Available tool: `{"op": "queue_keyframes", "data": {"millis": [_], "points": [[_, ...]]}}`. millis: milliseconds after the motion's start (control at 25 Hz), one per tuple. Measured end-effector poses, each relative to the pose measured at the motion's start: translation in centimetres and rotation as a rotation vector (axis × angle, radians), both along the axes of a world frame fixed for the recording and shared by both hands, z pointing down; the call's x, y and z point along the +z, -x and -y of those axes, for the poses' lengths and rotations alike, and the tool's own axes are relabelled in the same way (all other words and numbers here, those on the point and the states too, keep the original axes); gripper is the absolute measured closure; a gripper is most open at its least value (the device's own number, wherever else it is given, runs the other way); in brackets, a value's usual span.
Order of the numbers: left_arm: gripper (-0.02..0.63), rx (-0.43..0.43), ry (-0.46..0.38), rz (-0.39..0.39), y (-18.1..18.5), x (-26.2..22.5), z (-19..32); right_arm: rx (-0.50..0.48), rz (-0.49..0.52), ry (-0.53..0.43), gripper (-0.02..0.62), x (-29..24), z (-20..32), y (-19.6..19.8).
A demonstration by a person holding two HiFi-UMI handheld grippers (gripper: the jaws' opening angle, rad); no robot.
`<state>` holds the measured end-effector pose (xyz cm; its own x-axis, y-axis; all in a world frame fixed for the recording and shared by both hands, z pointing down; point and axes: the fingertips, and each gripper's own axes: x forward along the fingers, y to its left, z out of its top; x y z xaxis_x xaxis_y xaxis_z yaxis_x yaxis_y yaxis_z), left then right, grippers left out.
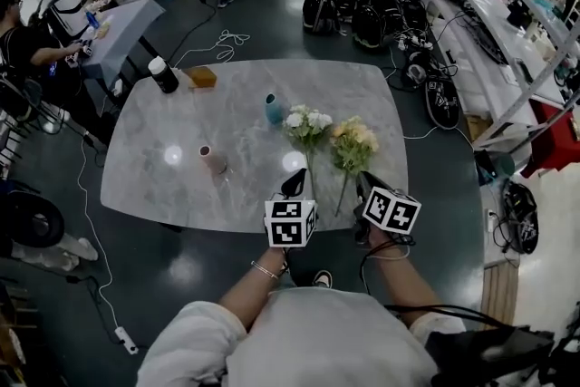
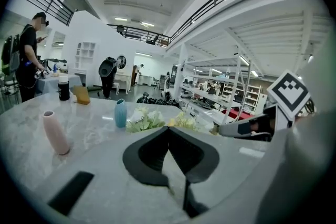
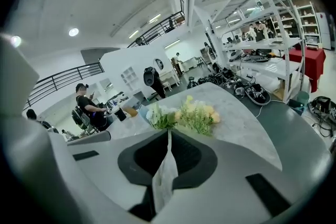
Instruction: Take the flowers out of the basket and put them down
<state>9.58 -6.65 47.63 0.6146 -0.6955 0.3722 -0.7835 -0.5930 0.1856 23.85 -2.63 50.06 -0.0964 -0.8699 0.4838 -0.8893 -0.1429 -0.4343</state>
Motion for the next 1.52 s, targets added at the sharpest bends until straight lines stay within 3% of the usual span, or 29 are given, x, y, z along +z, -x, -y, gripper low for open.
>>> {"op": "queue_keyframes", "data": {"millis": [520, 960, 1240, 1520], "points": [[0.595, -0.052, -0.019, -0.001, 1.4, -0.7, -3.4, -0.116, -0.144, -0.07, 0.584, -2.0, -1.6, 3.3], [0.597, -0.187, -0.051, -0.017, 8.4, -2.8, -5.2, -0.166, -0.142, -0.058, 0.584, -2.3, -3.8, 9.1], [0.597, -0.163, -0.087, -0.028, 12.9, -4.7, -5.8, -0.098, -0.153, -0.084, 0.584, -3.6, -4.3, 13.1], [0.597, -0.076, -0.084, -0.034, 15.0, -4.9, -6.4, -0.002, -0.176, -0.092, 0.584, -4.4, -5.8, 15.4]]}}
